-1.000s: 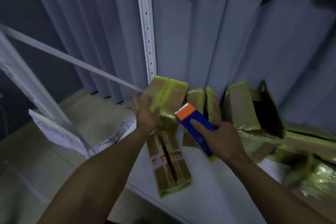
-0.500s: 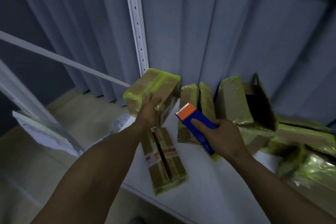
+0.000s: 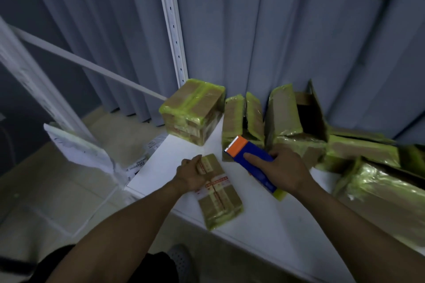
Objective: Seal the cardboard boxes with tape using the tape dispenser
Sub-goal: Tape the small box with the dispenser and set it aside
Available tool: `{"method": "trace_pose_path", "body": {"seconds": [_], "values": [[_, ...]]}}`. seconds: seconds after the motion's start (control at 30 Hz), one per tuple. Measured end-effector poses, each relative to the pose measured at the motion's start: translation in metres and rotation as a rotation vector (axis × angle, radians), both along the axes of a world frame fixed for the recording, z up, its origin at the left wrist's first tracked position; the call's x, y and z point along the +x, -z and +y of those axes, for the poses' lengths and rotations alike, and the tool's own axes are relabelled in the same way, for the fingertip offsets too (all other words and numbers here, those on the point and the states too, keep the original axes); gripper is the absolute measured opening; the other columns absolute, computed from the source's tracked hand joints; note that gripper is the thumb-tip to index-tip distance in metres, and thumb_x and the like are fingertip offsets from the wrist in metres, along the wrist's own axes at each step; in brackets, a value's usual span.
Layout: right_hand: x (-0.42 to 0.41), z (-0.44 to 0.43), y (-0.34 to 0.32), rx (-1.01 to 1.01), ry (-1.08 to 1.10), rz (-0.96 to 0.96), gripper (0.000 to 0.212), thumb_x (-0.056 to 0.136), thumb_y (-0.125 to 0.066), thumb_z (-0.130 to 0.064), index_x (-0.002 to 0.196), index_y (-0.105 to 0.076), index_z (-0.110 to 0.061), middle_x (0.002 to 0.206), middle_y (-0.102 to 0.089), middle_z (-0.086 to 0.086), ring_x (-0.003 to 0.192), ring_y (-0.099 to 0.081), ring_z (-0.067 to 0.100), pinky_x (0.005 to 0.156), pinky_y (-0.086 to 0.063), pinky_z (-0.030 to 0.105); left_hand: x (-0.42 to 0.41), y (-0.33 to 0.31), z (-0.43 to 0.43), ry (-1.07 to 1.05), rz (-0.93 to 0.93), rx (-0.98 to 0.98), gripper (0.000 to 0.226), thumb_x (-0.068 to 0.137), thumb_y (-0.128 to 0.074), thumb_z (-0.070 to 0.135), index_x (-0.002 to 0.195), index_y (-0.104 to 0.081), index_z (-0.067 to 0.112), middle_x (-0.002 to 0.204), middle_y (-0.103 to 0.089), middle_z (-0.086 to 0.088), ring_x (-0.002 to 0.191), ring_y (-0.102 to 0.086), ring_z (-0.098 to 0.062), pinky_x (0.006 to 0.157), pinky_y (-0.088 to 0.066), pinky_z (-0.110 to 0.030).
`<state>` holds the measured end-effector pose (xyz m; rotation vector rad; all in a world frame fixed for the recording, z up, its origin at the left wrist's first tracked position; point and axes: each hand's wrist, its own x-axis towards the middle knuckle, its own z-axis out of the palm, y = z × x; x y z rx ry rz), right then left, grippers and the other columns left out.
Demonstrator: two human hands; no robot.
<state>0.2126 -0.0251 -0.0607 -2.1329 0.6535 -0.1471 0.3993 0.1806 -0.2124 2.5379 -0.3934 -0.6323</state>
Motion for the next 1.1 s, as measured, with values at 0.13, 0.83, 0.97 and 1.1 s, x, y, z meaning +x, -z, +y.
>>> {"method": "trace_pose_path", "body": {"seconds": [0.13, 0.83, 0.97, 1.1], "values": [[-0.036, -0.002, 0.004, 0.006, 0.019, 0.038, 0.057, 0.079, -0.075, -0.065, 0.065, -0.069, -0.01, 0.051, -0.065, -0.004, 0.048, -0.063, 0.005, 0.054, -0.048, 0.025, -0.052, -0.018, -0.008, 0.088, 0.08, 0.007, 0.081, 0.062, -0.06, 0.081, 0.133, -0.042, 0.046, 0.122, -0.059, -0.003, 0.112, -0.058, -0.027, 0.101, -0.048, -0.045], [-0.225, -0.047, 0.021, -0.023, 0.106, 0.233, 0.067, 0.084, -0.064, -0.073, 0.081, -0.075, -0.006, 0.07, -0.075, 0.006, 0.065, -0.072, 0.019, 0.071, -0.057, 0.036, -0.261, -0.017, -0.053, 0.758, -0.525, 0.023, 0.074, 0.094, -0.057, 0.048, 0.156, -0.02, 0.031, 0.166, -0.004, -0.005, 0.151, -0.008, -0.033, 0.114, -0.03, -0.047], [-0.233, -0.053, 0.024, -0.053, 0.093, 0.263, 0.066, 0.086, -0.062, -0.071, 0.077, -0.073, -0.007, 0.07, -0.074, 0.007, 0.063, -0.07, 0.018, 0.065, -0.05, 0.029, -0.268, -0.007, -0.06, 0.901, -0.503, 0.108, 0.069, 0.096, -0.057, 0.012, 0.156, -0.025, 0.018, 0.164, -0.02, -0.004, 0.147, -0.028, -0.03, 0.105, -0.045, -0.045], [-0.231, -0.055, 0.024, -0.065, 0.036, 0.265, 0.065, 0.09, -0.057, -0.07, 0.077, -0.068, -0.007, 0.077, -0.073, 0.013, 0.064, -0.067, 0.019, 0.067, -0.048, 0.03, -0.265, -0.004, -0.054, 0.89, -0.509, 0.078, 0.068, 0.095, -0.06, 0.01, 0.155, -0.029, 0.017, 0.163, -0.023, -0.003, 0.148, -0.026, -0.03, 0.113, -0.038, -0.046]]}}
